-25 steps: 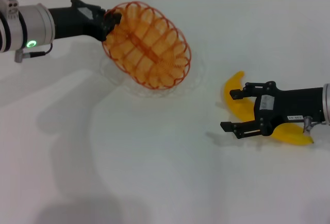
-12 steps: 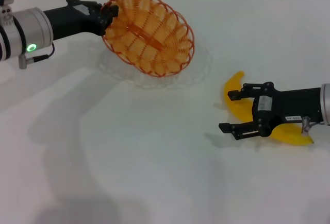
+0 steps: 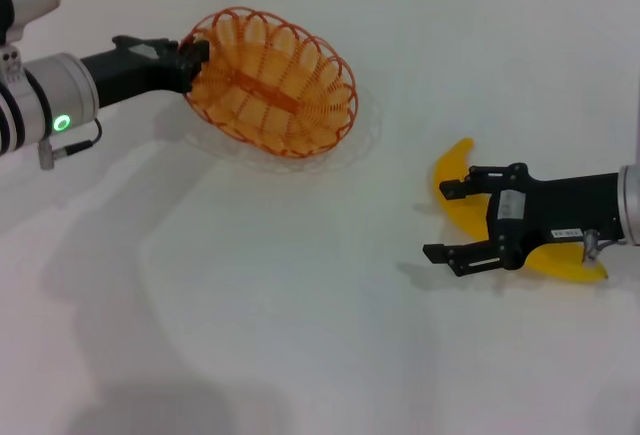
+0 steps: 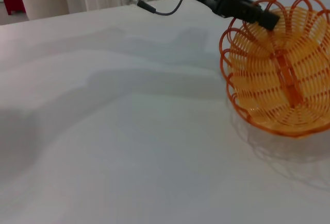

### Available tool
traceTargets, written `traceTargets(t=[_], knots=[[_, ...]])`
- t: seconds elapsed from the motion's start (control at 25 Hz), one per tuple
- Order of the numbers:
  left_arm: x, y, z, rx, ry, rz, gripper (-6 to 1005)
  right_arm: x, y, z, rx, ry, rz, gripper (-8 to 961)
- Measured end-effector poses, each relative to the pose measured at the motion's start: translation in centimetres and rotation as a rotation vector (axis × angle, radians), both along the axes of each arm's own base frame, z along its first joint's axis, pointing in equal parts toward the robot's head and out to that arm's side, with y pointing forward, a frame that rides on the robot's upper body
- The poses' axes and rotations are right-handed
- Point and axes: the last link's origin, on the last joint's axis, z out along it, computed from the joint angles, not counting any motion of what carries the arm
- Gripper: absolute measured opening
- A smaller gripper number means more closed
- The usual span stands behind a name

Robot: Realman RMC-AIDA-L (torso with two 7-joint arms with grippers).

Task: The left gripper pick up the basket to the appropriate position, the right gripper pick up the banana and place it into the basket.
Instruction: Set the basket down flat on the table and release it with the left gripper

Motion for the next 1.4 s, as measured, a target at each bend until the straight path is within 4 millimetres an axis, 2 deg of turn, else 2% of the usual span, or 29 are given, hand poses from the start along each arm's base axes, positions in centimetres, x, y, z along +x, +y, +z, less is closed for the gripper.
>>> traceTargets(t=[0.36,0.6,1.4], knots=[[-2.3,-0.7,-0.9,0.025,-0.029,0.121,79,-0.4,0.2,-0.2,-0.008,-0.003,0.017,867],[-3.0,-1.3,-1.6,0.037,-0.056,0.149,79,-0.6,0.1,-0.6,-0.025,-0.011,0.029,866],[-3.8,-1.5,-1.8,0.038,-0.017,0.164,82,-0.6,0.1,-0.8,-0.033,-0.007,0.018,865]])
